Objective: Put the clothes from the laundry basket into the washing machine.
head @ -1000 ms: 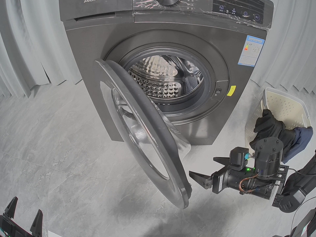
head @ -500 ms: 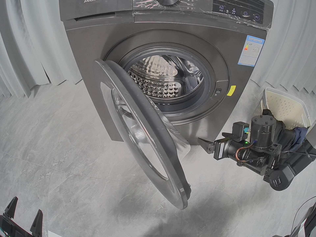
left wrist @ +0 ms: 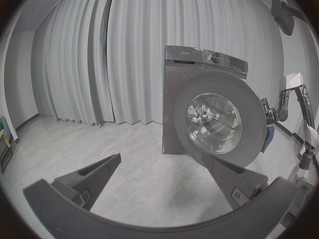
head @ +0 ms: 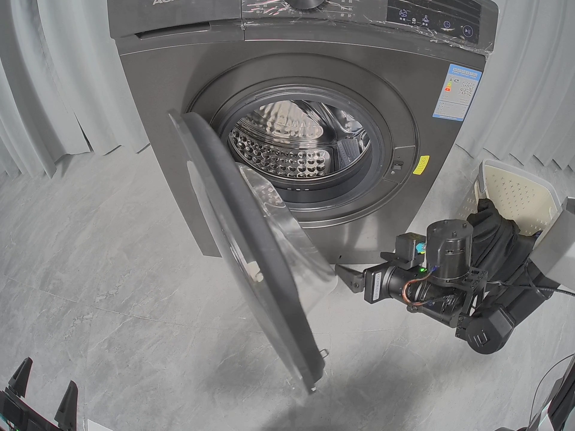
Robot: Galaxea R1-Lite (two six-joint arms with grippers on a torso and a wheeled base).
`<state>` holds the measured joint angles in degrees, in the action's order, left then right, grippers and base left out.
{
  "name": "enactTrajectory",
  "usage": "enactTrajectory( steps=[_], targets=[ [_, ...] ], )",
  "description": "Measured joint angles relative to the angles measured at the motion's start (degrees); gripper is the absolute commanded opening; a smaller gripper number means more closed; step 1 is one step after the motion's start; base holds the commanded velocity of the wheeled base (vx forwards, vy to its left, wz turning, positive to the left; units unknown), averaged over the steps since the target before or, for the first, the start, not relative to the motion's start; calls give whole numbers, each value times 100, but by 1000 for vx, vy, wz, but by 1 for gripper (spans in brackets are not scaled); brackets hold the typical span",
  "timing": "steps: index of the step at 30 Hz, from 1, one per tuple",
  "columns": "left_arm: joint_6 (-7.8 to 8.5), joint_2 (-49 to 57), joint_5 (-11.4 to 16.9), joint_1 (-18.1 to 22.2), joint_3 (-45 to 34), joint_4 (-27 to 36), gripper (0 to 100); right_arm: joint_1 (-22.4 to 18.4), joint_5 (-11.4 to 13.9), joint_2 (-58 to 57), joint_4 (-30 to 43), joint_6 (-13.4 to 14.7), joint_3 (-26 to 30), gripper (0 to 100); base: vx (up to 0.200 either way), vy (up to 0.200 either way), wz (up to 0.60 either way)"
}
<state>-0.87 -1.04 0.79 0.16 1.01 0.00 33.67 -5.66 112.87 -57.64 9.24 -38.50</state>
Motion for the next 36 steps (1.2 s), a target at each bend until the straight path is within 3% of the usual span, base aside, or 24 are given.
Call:
enactTrajectory(
  steps=[17,31,36],
  targets=[
    [0,0,-1,0,0,0,100,174,-41,94,-6,0,-171,100,0,0,0],
    [0,0,-4,0,0,0,100,802,-37,466,-112,23,-406,100,0,0,0],
    [0,0,-6,0,0,0,100,981,-17,490,-129,230,-489,100,0,0,0]
  ],
)
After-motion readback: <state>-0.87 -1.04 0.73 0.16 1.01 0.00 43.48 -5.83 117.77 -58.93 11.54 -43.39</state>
